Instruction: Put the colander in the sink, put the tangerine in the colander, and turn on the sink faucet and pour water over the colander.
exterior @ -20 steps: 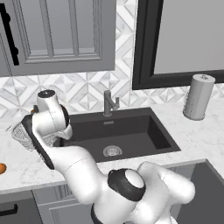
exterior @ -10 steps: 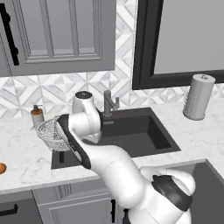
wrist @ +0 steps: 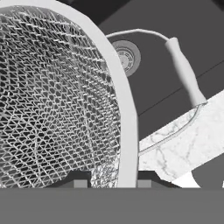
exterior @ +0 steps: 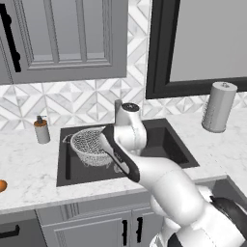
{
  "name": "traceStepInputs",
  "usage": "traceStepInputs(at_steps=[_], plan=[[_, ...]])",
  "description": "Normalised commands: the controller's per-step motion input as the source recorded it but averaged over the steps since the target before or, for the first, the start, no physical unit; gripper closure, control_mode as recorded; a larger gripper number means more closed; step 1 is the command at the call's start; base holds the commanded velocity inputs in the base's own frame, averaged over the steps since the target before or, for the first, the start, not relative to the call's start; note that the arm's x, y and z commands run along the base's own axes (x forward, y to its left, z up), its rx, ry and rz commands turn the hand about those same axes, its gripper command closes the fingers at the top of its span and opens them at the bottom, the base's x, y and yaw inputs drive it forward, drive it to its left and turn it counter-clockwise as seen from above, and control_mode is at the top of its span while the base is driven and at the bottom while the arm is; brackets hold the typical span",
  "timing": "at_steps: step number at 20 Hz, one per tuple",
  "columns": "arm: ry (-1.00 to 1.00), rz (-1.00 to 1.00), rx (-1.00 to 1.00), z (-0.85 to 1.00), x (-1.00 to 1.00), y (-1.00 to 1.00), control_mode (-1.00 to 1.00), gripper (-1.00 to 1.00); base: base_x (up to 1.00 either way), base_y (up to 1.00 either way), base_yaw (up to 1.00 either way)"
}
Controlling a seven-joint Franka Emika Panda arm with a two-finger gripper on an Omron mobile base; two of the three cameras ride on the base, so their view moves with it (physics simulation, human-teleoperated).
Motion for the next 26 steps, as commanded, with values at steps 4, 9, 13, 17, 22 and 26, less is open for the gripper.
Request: traceStepInputs(at_steps=[4, 9, 13, 17, 22, 26], plan=[[0.00, 0.00, 0.00, 0.00, -0.01, -1.00, -1.00, 1.00, 0.00, 0.00, 0.00], [0.01, 0.00, 0.00, 0.00, -0.13, -0.94, -1.00, 1.00, 0.00, 0.00, 0.00], [0.02, 0.00, 0.00, 0.00, -0.05, -0.66, -1.00, 1.00, 0.00, 0.00, 0.00], [0.00, 0.00, 0.00, 0.00, 0.00, -0.51, -1.00, 1.00, 0.00, 0.00, 0.00], [0.00, 0.01, 0.00, -0.05, 0.04, -0.41, -1.00, 1.00, 0.00, 0.00, 0.00], [0.00, 0.07, 0.00, -0.17, 0.09, -0.41, -1.00, 1.00, 0.00, 0.00, 0.00]])
